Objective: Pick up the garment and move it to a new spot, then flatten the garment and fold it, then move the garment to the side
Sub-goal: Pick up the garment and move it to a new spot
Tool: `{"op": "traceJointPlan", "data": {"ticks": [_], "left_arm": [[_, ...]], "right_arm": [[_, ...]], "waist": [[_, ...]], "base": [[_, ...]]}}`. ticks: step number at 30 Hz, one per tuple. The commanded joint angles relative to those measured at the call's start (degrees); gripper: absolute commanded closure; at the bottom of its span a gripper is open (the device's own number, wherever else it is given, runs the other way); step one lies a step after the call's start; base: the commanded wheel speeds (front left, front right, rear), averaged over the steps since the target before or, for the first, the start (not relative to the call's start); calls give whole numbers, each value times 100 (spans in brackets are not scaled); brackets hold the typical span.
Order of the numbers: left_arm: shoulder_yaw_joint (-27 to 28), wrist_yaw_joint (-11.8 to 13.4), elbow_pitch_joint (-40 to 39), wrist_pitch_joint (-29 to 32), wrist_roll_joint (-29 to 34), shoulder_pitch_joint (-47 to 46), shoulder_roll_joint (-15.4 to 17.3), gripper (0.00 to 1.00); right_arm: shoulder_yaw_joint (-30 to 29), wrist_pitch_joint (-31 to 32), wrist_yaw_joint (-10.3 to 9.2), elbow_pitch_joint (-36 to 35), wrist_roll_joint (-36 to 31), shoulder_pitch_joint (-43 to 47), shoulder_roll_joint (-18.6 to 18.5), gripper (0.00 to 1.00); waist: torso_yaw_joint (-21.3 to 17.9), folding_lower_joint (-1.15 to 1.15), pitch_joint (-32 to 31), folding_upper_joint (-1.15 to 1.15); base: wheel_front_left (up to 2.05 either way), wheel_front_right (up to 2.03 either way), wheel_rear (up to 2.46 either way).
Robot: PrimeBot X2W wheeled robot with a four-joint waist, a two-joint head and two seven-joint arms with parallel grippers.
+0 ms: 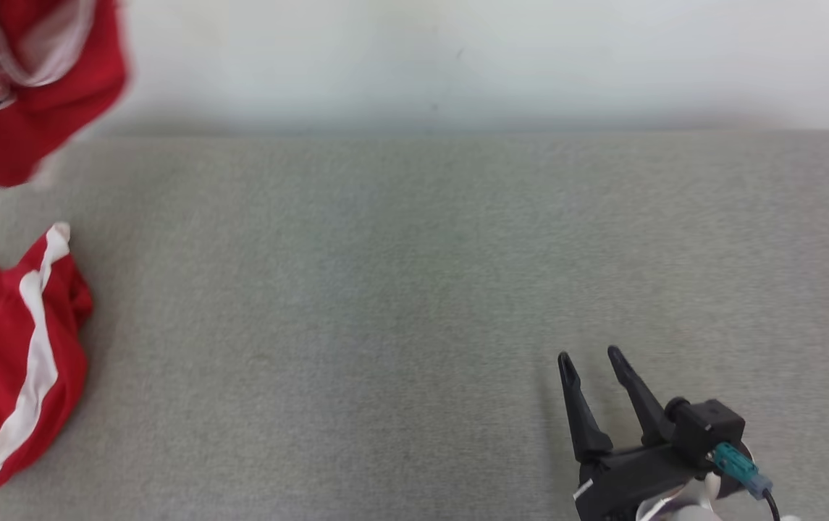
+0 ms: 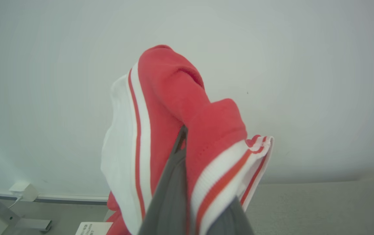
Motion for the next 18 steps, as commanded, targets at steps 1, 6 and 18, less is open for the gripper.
{"op": "traceJointPlan", "data": {"ticks": [1,6,18], "left_arm": [[-109,-35,-131,-40,-55,-51,-140,100],[-540,-94,-613,34,-283,178,-510,100],[-1245,-53,-1067,-550,-610,1334,-1508,100]], "right_arm": [[-24,-40,7,39,21,112,-11,0],[-122,-51,7,81,-30,239,-13,0],[-529,213,7,-394,-319,492,-6,0]], "waist": [[-309,1,-353,1],[-809,1,-575,1],[-1909,1,-412,1]], "base": [[0,0,0],[0,0,0],[0,0,0]]}}
